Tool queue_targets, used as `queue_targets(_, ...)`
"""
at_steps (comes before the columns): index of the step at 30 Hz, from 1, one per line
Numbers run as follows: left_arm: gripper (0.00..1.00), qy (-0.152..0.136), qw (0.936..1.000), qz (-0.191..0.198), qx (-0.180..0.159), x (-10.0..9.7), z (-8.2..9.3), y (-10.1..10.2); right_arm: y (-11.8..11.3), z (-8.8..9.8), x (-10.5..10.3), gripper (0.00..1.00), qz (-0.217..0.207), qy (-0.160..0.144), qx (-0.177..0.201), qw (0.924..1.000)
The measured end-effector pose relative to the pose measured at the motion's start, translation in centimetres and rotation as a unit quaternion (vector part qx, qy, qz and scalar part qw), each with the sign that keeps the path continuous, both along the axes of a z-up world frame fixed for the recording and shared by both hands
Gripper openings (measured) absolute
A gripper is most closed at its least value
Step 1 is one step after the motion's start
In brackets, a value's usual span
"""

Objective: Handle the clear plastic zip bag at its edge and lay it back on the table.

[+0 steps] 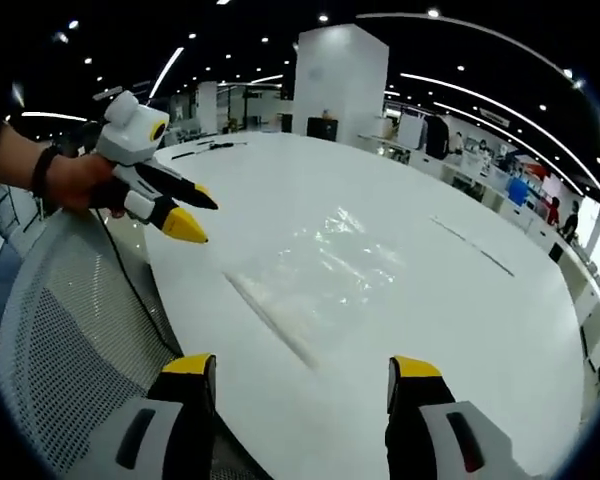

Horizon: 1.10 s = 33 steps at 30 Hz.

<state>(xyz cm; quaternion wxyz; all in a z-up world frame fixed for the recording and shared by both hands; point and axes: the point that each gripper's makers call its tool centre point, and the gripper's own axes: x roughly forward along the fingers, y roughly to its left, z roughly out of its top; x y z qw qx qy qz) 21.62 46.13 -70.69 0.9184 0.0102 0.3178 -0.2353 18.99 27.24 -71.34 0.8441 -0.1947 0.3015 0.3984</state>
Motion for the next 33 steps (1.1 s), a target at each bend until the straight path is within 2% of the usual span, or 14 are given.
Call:
queue_targets(4,0.6,-0.002,1.0,-0.004,0.003,0.0,-0.1,-0.1,0.1,0.3,0.1,0.68,0.004,-0.011,-0.002,0.9999)
queue_targets(12,0.6,-0.003,1.0,-0.004,0.002,0.1,-0.1,0.0,-0.3,0.4,0.2,0.68,-0.007,-0.014,-0.002,0.9999)
queue_targets(21,0.59,-0.002,1.0,-0.005,-0.002,-0.9,0.0,-0.3,-0.6,0.1,-0.7,0.67,-0.004,-0.019,-0.02,0.9996)
queue_targets(26,0.58,-0.007,0.9999,-0.008,-0.003,-1.0,0.0,-0.5,-1.0,0.6,-1.3,0.66,-0.011,-0.026,-0.021,0.9994)
queue_targets(33,0.59,-0.017,0.9998,0.003,-0.007,-0.8,0.3,0.0,-1.5,0.9,-0.7,0.66,-0.023,-0.035,-0.017,0.999)
